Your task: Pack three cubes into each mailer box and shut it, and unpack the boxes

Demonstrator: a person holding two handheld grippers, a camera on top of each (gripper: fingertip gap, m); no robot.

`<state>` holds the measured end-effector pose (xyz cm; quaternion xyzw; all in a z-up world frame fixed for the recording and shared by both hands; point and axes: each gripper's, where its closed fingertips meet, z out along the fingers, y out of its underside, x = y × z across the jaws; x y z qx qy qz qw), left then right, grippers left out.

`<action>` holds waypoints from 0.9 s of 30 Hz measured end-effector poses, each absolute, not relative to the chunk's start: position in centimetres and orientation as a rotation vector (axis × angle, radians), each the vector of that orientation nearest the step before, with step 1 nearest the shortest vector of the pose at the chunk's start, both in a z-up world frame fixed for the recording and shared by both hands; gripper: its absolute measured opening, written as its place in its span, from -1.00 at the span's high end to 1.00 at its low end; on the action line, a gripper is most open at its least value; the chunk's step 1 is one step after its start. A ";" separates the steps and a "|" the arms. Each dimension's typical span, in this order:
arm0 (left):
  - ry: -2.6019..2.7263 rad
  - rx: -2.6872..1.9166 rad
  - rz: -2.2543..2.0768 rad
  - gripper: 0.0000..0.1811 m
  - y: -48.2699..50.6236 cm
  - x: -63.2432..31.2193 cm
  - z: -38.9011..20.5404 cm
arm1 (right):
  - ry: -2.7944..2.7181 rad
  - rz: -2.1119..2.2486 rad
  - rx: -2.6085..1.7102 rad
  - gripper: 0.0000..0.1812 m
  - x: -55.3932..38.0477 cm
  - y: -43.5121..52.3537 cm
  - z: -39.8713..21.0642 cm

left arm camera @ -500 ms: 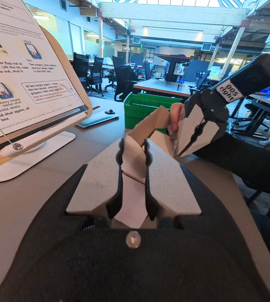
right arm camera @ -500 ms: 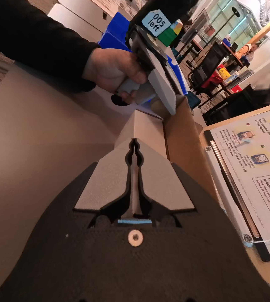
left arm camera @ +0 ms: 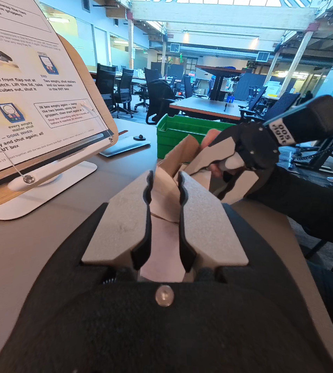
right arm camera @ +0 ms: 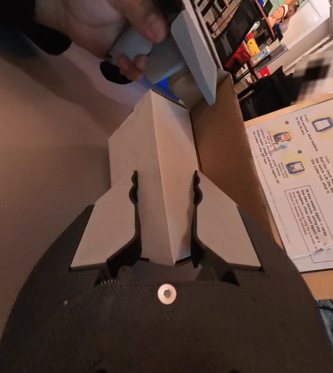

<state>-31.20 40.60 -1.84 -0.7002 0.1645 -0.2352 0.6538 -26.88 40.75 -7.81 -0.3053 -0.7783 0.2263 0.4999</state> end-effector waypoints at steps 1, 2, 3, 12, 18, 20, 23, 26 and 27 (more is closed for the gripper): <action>0.366 -1.593 -0.529 0.75 40.7 -31.3 -1.9 | -1.888 0.534 -0.727 0.42 -26.9 40.7 -7.8; 0.354 -1.596 -0.523 0.75 40.7 -31.5 -1.9 | -1.894 0.531 -0.717 0.43 -26.8 40.5 -7.9; 0.340 -1.602 -0.518 0.75 40.8 -31.8 -2.0 | -1.897 0.534 -0.703 0.49 -26.8 40.4 -7.8; 0.263 -1.618 -0.494 0.75 41.4 -32.7 -2.2 | -1.953 0.709 -0.589 0.79 -25.2 37.5 -6.7; 0.272 -1.620 -0.490 0.76 41.2 -32.7 -2.2 | -1.941 0.813 -0.623 0.75 -25.0 37.1 -6.1; 0.270 -1.613 -0.493 0.76 41.2 -32.7 -2.0 | -1.897 0.838 -0.656 0.61 -25.3 37.4 -5.5; 0.263 -1.608 -0.479 0.76 41.1 -32.9 -1.8 | -1.807 0.825 -0.697 0.48 -25.8 38.4 -4.4; 0.261 -1.606 -0.479 0.76 41.0 -32.9 -1.7 | -1.748 0.703 -0.749 0.44 -26.5 39.8 -4.4; 0.260 -1.607 -0.482 0.76 41.0 -32.9 -1.7 | -1.752 0.649 -0.766 0.43 -26.7 40.1 -4.8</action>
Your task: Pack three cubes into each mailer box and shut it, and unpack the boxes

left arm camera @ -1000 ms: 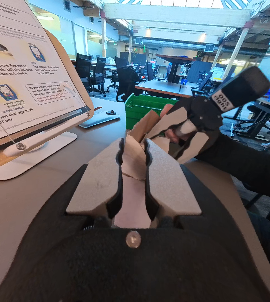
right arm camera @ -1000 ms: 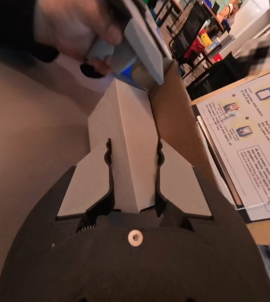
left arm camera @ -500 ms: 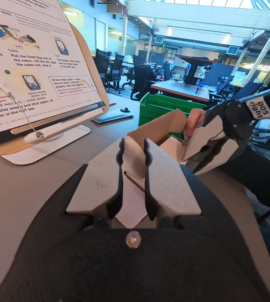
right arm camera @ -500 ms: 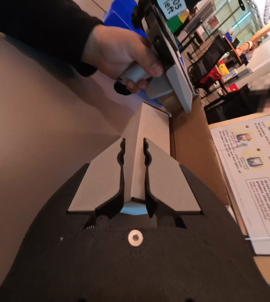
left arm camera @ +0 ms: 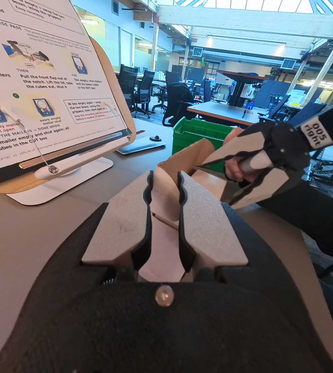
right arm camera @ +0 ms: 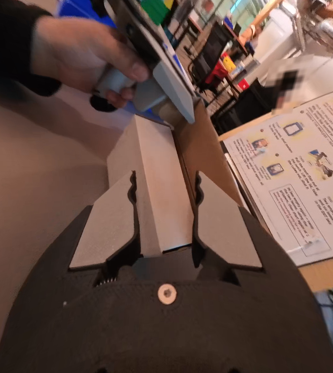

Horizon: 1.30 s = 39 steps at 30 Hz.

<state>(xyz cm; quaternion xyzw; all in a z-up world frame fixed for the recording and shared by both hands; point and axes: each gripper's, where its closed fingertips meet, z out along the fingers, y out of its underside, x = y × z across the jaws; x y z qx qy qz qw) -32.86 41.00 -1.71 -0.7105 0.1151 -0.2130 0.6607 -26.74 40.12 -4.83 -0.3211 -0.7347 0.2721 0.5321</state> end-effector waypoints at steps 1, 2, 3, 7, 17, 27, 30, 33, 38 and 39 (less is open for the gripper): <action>0.262 -1.609 -0.483 0.76 41.0 -32.8 -1.7 | -1.762 0.597 -0.776 0.41 -26.9 40.3 -5.3; 0.265 -1.609 -0.484 0.76 40.9 -32.7 -1.7 | -1.781 0.540 -0.778 0.40 -27.0 40.5 -5.9; 0.269 -1.607 -0.488 0.76 40.9 -32.6 -1.6 | -1.806 0.482 -0.777 0.41 -27.1 40.7 -6.6; 0.283 -1.600 -0.498 0.76 40.7 -32.3 -1.4 | -1.863 0.402 -0.785 0.31 -27.4 40.7 -8.2; 0.194 -1.606 -0.485 0.76 41.0 -34.0 -1.5 | -1.930 0.475 -0.631 0.49 -26.0 38.2 -7.8; 0.140 -1.575 -0.542 0.76 41.0 -34.9 -1.2 | -2.005 0.906 -0.603 0.59 -23.4 34.4 -6.3; 0.158 -1.548 -0.621 0.76 40.6 -34.2 -0.8 | -1.882 1.002 -0.678 0.48 -23.8 35.5 -4.3; 0.161 -1.524 -0.658 0.76 40.4 -33.9 -0.3 | -1.813 0.977 -0.750 0.31 -24.3 37.2 -4.0; 0.179 -1.543 -0.592 0.76 40.5 -33.9 -0.4 | -2.029 0.894 -0.810 0.26 -24.4 36.6 -8.4; 0.181 -1.527 -0.589 0.76 40.4 -33.9 -0.1 | -2.086 0.878 -0.790 0.30 -24.2 36.1 -9.3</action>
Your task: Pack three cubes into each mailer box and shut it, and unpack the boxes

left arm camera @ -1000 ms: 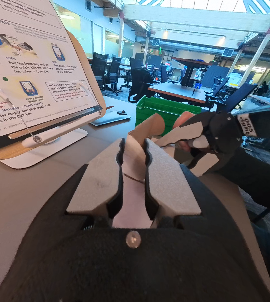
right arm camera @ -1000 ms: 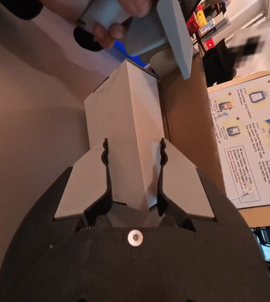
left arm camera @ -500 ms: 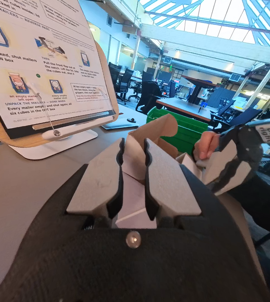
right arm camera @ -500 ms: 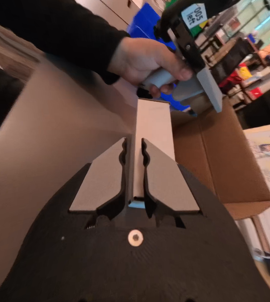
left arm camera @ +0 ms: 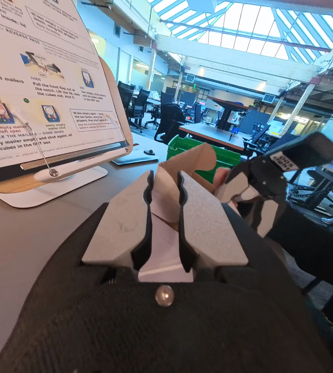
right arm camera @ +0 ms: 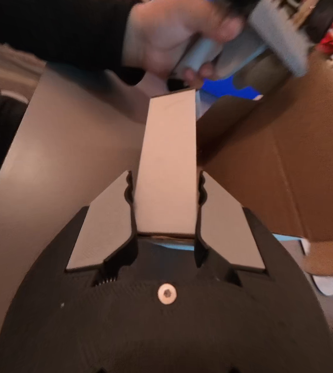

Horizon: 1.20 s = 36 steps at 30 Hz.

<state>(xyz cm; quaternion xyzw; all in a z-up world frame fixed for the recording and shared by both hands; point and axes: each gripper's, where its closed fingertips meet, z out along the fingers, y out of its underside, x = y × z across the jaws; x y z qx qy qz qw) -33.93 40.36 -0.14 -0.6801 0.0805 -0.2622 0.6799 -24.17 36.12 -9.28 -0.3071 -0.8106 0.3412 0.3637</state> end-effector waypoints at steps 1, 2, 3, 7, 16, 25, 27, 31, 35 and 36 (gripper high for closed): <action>0.180 -1.512 -0.589 0.76 40.2 -34.0 0.2 | -2.126 0.872 -0.755 0.30 -23.8 35.6 -9.8; 0.176 -1.506 -0.584 0.76 40.2 -34.1 0.3 | -2.155 0.883 -0.715 0.30 -23.5 35.0 -10.0; 0.176 -1.498 -0.574 0.76 40.1 -34.2 0.5 | -2.178 0.910 -0.682 0.30 -23.0 34.3 -10.1; 0.138 -1.500 -0.498 0.82 40.2 -35.5 0.5 | -2.362 1.100 -0.642 0.75 -20.2 31.8 -10.8; -0.057 -1.739 -0.448 0.95 42.5 -40.1 -6.1 | -2.491 1.105 -0.717 0.73 -19.4 31.7 -12.9; -0.159 -1.973 -0.581 0.82 43.4 -41.1 -12.1 | -2.383 1.212 -0.690 0.62 -20.0 31.9 -10.6; -0.178 -1.909 -0.612 0.77 43.3 -41.1 -10.9 | -2.284 1.236 -0.707 0.48 -20.8 32.6 -9.3; -0.161 -1.800 -0.550 0.67 43.0 -41.7 -8.3 | -2.118 1.242 -0.755 0.41 -22.3 34.4 -7.6; -0.152 -1.725 -0.556 0.70 42.6 -41.5 -6.5 | -2.129 1.265 -0.770 0.54 -22.2 34.6 -7.9; -0.150 -1.716 -0.553 0.71 42.5 -41.5 -6.2 | -2.157 1.258 -0.770 0.56 -22.0 34.4 -8.4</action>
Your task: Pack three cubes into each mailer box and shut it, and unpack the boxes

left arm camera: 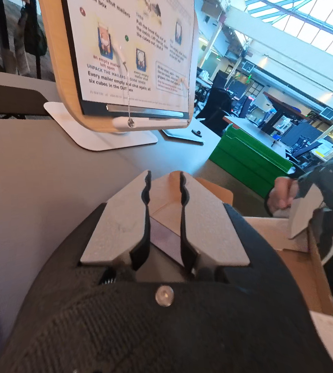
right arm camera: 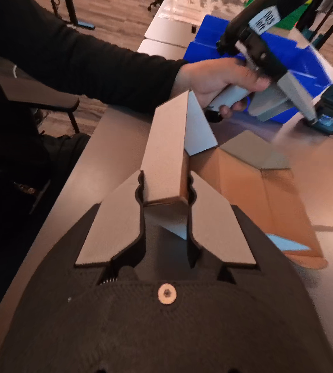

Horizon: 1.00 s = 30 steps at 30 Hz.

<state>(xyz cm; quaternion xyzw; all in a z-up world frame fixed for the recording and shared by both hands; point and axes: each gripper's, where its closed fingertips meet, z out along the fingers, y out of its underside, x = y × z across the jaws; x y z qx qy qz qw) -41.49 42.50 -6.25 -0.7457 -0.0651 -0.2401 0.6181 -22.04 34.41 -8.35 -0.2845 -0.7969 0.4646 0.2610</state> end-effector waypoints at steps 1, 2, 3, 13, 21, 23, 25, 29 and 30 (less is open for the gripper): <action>-0.142 -1.706 -0.548 0.72 42.4 -41.5 -6.0 | -2.181 1.255 -0.767 0.55 -22.0 34.2 -8.7; -0.129 -1.689 -0.545 0.73 42.3 -41.4 -5.6 | -2.199 1.255 -0.767 0.53 -21.9 34.0 -9.0; -0.106 -1.662 -0.554 0.73 42.0 -41.2 -5.0 | -2.212 1.250 -0.771 0.51 -21.9 33.9 -9.3; -0.038 -1.600 -0.671 0.71 41.8 -39.2 -3.7 | -2.307 0.865 -0.872 0.44 -23.3 36.6 -14.4; -0.036 -1.577 -0.705 0.74 41.6 -39.1 -3.4 | -2.233 0.668 -0.872 0.42 -24.6 38.8 -15.0; -0.033 -1.582 -0.725 0.74 41.7 -38.8 -3.6 | -2.237 0.676 -0.862 0.42 -24.5 38.7 -15.0; -0.029 -1.588 -0.732 0.74 41.8 -38.7 -3.8 | -2.242 0.692 -0.866 0.42 -24.4 38.6 -14.9; -0.023 -1.597 -0.731 0.73 41.8 -38.4 -3.9 | -2.234 0.694 -0.870 0.42 -24.5 38.6 -14.8; -0.022 -1.598 -0.731 0.73 41.8 -38.4 -3.9 | -2.230 0.692 -0.869 0.42 -24.5 38.6 -14.8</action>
